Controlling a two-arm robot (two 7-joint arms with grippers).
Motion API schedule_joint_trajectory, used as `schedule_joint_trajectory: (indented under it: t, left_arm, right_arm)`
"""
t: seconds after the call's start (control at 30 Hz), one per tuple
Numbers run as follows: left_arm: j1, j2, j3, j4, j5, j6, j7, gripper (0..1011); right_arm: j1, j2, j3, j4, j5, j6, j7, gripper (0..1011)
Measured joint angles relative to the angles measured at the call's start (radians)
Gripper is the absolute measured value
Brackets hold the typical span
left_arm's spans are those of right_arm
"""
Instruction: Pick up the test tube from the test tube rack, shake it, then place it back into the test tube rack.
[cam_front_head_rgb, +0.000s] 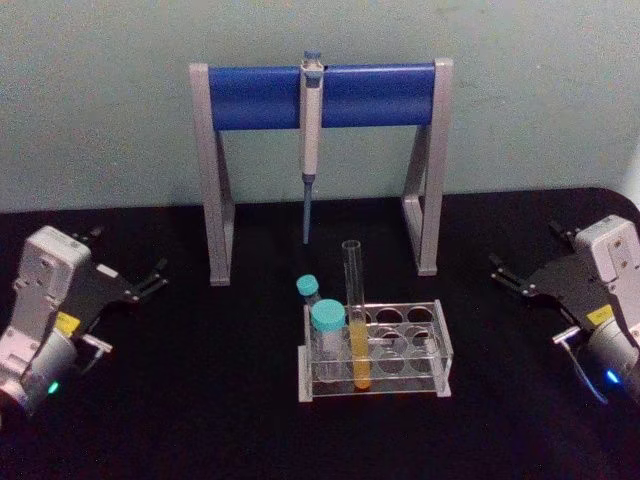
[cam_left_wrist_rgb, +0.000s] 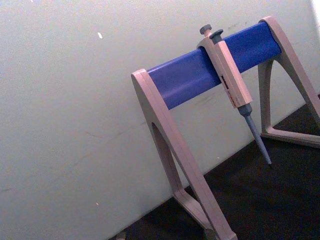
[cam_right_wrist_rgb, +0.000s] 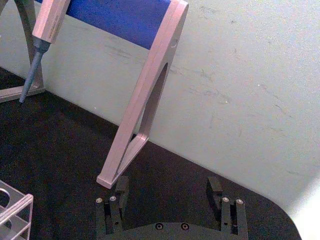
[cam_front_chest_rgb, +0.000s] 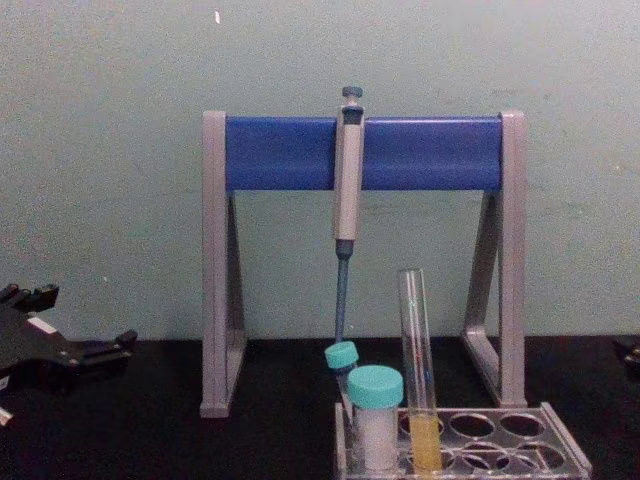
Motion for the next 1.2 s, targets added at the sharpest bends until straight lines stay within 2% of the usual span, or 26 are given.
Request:
schedule_joint_trajectory:
  t: [0.33, 0.53, 0.83, 0.87, 1.2]
  left_arm:
    - [0.0, 0.0, 0.0, 0.0, 0.0, 0.0, 0.0, 1001]
    - [0.0, 0.0, 0.0, 0.0, 0.0, 0.0, 0.0, 1001]
    - [0.0, 0.0, 0.0, 0.0, 0.0, 0.0, 0.0, 1001]
    - [0.0, 0.0, 0.0, 0.0, 0.0, 0.0, 0.0, 1001]
    - [0.0, 0.0, 0.0, 0.0, 0.0, 0.0, 0.0, 1001]
  right_arm:
    - [-0.025, 0.001, 0.015, -0.034, -0.001, 0.006, 0.021, 1000]
    - [-0.066, 0.001, 0.03, -0.09, 0.028, 0.012, 0.063, 1000]
    - [-0.123, -0.022, 0.053, -0.162, 0.142, 0.035, 0.165, 1000]
    - [-0.136, -0.027, 0.056, -0.182, 0.169, 0.049, 0.192, 1000]
    - [-0.162, -0.037, 0.059, -0.243, 0.229, 0.083, 0.292, 1000]
